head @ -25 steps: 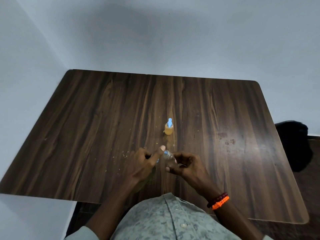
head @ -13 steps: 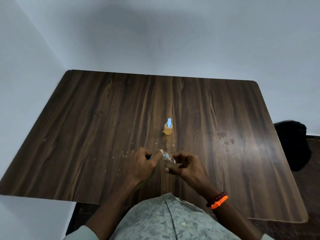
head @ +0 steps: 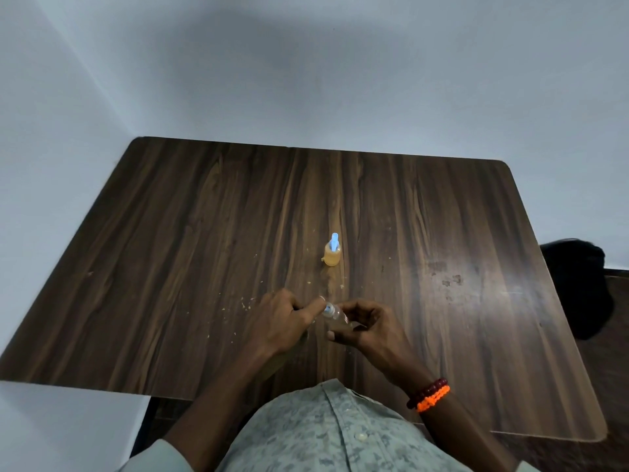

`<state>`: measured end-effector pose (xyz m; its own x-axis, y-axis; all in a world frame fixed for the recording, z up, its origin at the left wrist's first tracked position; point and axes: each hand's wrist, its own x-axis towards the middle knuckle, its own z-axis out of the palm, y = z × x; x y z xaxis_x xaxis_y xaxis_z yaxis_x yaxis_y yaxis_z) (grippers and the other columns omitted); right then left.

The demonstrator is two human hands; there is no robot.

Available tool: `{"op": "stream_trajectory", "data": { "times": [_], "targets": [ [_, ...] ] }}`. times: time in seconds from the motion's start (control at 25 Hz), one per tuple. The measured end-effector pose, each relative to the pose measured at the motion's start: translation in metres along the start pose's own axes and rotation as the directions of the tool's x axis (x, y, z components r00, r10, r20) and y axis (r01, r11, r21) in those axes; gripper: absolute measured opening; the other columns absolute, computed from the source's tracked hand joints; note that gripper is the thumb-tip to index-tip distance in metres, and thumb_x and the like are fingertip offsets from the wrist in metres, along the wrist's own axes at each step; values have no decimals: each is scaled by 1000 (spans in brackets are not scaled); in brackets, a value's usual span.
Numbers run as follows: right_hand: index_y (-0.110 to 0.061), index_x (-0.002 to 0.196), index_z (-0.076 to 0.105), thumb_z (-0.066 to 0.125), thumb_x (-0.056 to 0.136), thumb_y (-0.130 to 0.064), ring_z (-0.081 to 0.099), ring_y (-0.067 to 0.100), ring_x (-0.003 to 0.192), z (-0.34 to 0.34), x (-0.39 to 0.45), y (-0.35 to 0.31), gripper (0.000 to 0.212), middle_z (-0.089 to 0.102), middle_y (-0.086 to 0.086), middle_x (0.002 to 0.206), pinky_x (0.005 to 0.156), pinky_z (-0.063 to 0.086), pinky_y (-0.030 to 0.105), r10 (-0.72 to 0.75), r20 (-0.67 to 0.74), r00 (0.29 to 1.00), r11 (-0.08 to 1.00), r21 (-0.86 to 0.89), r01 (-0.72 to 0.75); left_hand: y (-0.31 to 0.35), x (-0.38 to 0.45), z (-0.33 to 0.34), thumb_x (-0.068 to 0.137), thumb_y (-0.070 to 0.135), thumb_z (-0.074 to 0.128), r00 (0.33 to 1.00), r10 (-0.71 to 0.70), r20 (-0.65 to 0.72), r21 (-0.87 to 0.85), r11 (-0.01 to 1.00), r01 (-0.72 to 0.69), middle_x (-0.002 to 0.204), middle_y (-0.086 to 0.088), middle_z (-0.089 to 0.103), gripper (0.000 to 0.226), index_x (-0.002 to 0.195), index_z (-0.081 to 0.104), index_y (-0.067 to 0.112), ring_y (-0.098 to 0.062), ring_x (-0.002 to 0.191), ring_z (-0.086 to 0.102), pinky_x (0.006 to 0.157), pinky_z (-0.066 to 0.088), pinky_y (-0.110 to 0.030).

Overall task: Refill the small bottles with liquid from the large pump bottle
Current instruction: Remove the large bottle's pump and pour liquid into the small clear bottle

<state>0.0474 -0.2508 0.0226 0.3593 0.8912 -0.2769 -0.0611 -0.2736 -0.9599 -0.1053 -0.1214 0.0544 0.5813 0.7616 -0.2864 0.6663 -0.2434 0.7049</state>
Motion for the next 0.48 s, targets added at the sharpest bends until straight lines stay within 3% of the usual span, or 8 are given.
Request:
{"op": "stream_trajectory", "data": {
  "times": [0.12,0.24,0.32,0.48],
  "targets": [
    [-8,107,76,87,77,0,77,11,98,-1,2,-1,33,80,2,108,75,62,22,-3,-17,1000,999,32,4,-1,0,0,73,89,41,999,-8,-52,-57,998,5,52,-1,46,89,58,58,4,-14,50,41,58,37,-30],
    [-6,110,75,86,78,0,76,12,100,-2,5,-2,35,80,3,111,76,61,21,-8,-12,1000,1000,25,8,-2,-1,-1,70,89,36,998,0,-56,-108,994,-6,55,-11,53,102,67,67,-8,-18,53,48,61,40,-34],
    [-6,111,75,87,78,0,76,12,99,-1,5,-1,35,80,5,110,76,61,22,-13,-12,1000,1000,0,13,0,-1,-2,70,84,36,998,28,-62,-58,998,-31,57,-20,59,97,70,73,-6,-20,53,48,60,40,-36],
    [-6,110,76,86,79,-1,76,14,101,-2,4,0,34,80,4,110,79,63,27,-15,-5,1000,1000,-5,15,-1,0,0,77,82,42,999,18,-50,-14,1000,-18,55,-6,52,90,68,71,-4,-18,54,46,60,38,-32]
  ]
}}
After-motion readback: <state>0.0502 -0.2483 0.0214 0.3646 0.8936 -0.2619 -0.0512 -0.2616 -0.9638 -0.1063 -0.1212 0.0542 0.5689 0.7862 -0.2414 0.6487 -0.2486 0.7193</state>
